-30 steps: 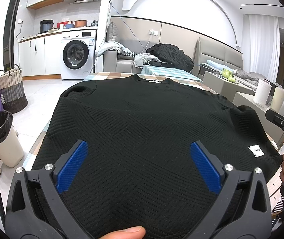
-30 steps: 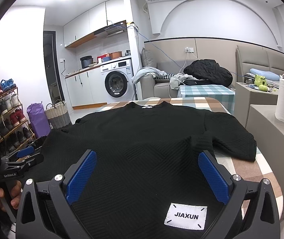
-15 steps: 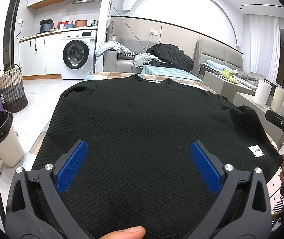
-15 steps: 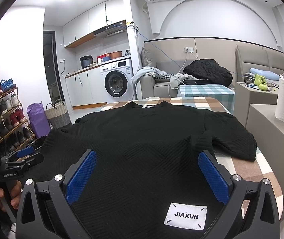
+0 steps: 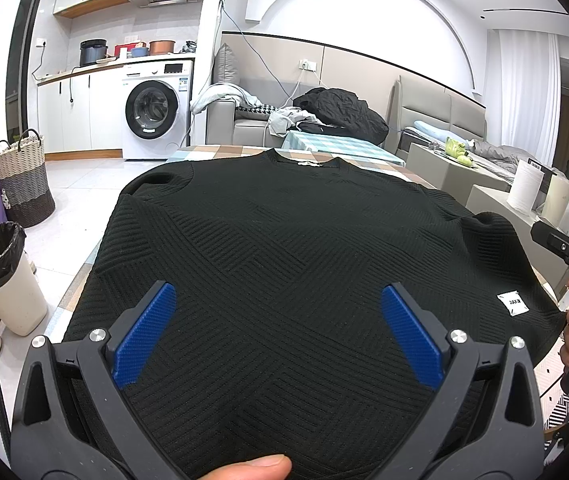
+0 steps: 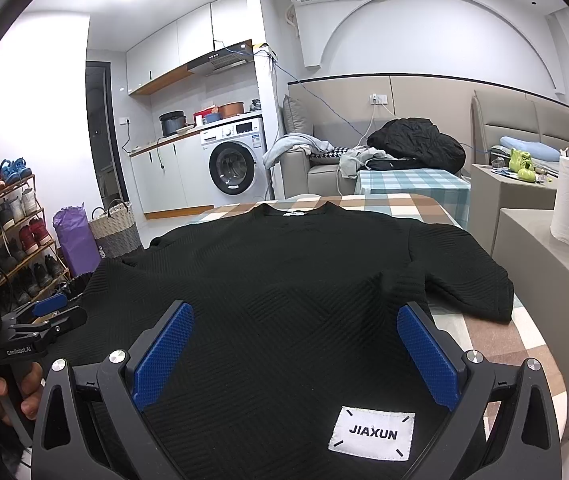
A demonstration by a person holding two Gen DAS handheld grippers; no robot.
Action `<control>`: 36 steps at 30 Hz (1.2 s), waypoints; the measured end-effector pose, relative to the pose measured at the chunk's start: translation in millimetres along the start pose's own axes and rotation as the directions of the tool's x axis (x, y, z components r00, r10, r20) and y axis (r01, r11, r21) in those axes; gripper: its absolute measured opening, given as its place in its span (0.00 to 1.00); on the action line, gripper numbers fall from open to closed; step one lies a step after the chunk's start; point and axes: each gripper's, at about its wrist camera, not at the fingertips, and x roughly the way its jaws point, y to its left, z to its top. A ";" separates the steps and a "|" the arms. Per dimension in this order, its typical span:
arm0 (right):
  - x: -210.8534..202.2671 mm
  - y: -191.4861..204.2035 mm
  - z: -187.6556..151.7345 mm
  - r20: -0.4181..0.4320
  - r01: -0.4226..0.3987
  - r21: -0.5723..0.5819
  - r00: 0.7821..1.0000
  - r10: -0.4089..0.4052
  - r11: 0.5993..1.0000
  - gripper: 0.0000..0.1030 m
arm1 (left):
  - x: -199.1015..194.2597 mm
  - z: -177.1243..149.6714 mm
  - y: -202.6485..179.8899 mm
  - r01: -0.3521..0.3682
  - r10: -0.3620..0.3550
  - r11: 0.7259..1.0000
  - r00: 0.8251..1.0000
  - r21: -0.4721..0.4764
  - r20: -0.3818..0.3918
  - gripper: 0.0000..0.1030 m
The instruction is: Fold small clothes
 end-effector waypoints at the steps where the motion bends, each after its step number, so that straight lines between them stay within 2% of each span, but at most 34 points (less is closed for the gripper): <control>1: 0.3 0.1 0.2 0.000 0.000 -0.001 1.000 0.000 1.000 1.00 | 0.2 0.0 -0.1 -0.001 0.001 1.000 1.000 0.000 0.000 0.99; 18: 2.6 -4.2 -0.8 -0.010 0.013 -0.001 1.000 -0.013 1.000 1.00 | 3.2 -1.3 1.1 0.014 -0.014 1.000 1.000 0.010 -0.019 0.99; 21: 3.7 -7.1 2.1 -0.032 0.028 0.013 0.999 -0.027 1.000 1.00 | 2.6 5.4 5.8 0.023 -0.023 1.000 0.999 -0.004 -0.028 0.99; 24: 5.6 -13.9 8.3 -0.063 0.061 0.033 0.996 -0.059 0.998 1.00 | 5.8 16.7 10.8 -0.007 0.007 1.000 0.999 -0.010 -0.041 0.99; 28: 6.7 -27.0 17.8 -0.089 0.054 0.090 0.995 -0.046 0.994 1.00 | 12.4 31.6 16.9 -0.014 0.015 1.000 0.998 0.015 -0.062 0.99; 33: 11.9 -46.6 29.8 -0.117 0.164 0.123 0.982 -0.150 0.979 1.00 | 20.7 51.5 25.5 -0.021 0.022 1.000 0.999 0.010 -0.043 0.99; 36: 16.3 -69.2 36.1 -0.147 0.222 0.183 0.969 -0.197 0.958 1.00 | 32.7 63.4 34.0 -0.027 0.026 1.000 0.998 -0.012 -0.050 0.99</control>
